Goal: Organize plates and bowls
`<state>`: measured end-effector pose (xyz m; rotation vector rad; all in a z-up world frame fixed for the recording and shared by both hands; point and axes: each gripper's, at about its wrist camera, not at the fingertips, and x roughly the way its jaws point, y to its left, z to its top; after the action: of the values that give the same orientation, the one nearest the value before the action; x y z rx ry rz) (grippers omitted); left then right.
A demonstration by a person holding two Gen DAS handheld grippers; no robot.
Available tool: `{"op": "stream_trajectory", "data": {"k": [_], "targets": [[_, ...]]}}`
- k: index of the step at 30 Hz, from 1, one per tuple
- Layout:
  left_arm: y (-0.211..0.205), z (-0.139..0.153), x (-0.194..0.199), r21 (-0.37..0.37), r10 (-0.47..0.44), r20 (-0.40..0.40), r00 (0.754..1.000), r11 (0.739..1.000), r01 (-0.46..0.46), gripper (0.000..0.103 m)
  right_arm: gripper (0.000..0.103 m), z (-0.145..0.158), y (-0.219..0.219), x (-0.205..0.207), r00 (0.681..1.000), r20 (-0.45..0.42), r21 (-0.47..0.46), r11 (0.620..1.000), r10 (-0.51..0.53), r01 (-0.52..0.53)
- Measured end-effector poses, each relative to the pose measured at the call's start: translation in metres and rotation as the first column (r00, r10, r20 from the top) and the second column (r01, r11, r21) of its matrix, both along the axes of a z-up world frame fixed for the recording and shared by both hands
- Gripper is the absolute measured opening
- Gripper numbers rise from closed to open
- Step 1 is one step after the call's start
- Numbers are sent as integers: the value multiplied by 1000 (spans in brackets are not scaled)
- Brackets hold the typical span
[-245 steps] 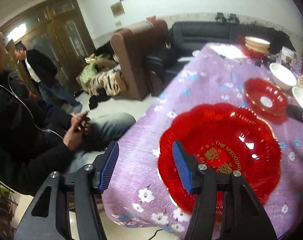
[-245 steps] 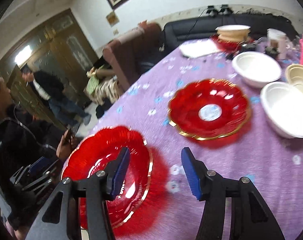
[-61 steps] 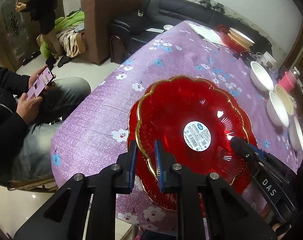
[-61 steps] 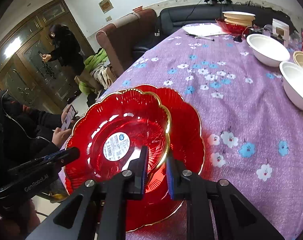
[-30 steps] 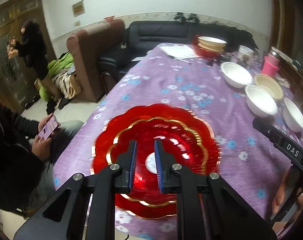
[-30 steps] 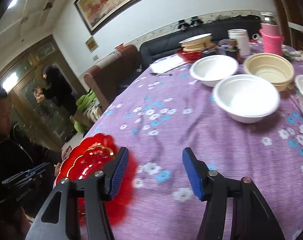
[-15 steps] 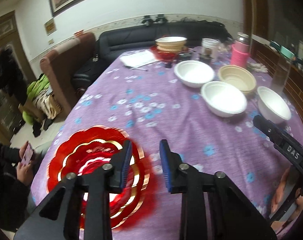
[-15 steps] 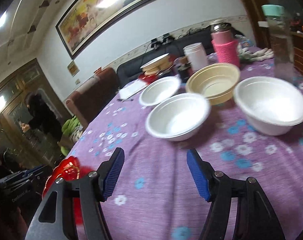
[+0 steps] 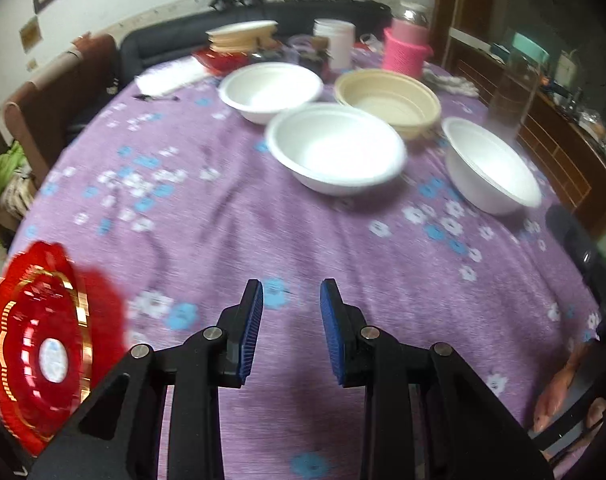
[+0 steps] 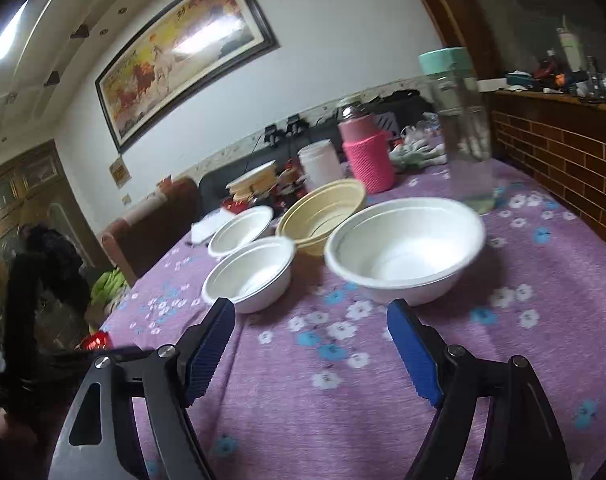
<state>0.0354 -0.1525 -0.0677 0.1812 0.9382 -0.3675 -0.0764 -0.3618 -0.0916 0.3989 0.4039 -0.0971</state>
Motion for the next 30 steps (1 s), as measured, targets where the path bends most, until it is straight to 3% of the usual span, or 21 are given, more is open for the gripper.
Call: {"op": "stream_trajectory", "data": {"k": [3, 13, 17, 19, 23, 25, 30], "targets": [[-10, -6, -3, 10, -27, 4, 1000, 1000, 27, 27, 90, -1, -13, -5, 999, 47, 53, 998, -24, 21], [15, -17, 15, -21, 49, -8, 999, 999, -50, 27, 90, -8, -6, 10, 999, -14, 65, 997, 40, -39], [28, -25, 15, -30, 103, 72, 992, 994, -102, 45, 90, -13, -8, 15, 998, -42, 81, 996, 37, -33], [30, -28, 15, -29, 111, 90, 990, 994, -109, 46, 90, -14, -8, 16, 998, -50, 89, 995, 40, -35], [30, -27, 22, -39, 92, 30, 995, 995, -90, 46, 90, -16, -2, 26, 994, -90, 99, 994, 64, -55], [27, -20, 31, -32, 99, 3, 995, 995, -98, 46, 90, -11, 5, 39, 987, -119, 147, 985, 107, -89], [24, 15, 79, -43, 194, -57, 979, 980, -196, 46, 90, 19, 29, 95, 968, -156, 210, 964, 198, -164]]}}
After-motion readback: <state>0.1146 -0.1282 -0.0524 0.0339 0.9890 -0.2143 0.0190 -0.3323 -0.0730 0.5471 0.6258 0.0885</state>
